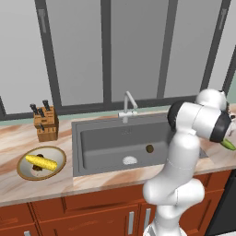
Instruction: There is a mixed pile of frozen fruits and vegetables on the counter. Locate all the frozen vegetables and place the items in a bowl on the counter. Take all the frozen fruits and defrost them in a running sink.
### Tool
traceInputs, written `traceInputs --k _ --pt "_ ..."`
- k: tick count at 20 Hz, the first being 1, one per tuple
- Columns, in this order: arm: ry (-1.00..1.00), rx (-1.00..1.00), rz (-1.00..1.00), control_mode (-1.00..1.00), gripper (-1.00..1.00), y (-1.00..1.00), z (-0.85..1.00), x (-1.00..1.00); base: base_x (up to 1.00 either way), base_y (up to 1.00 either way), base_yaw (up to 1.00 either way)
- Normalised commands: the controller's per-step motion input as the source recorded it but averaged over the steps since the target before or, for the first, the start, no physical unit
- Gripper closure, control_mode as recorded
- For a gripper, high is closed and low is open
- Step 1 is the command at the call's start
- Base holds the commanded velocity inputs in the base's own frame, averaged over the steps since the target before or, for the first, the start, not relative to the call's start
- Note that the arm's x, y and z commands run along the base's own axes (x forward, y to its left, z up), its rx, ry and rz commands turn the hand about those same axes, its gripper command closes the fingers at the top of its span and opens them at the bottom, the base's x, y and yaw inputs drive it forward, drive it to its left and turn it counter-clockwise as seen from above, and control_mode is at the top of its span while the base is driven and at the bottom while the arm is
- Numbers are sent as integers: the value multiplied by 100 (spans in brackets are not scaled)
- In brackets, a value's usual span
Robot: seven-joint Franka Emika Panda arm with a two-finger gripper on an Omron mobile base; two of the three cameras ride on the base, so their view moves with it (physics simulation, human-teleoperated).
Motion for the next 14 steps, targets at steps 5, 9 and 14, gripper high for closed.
traceInputs --k 5,9,14 --pt "1 13 27 -100 -100 -40 -8 -11 0 0 0" --pt "-10 19 27 -100 -100 -42 -5 2 0 0 0" --pt "-9 16 24 -100 -100 -26 -8 16 0 0 0"
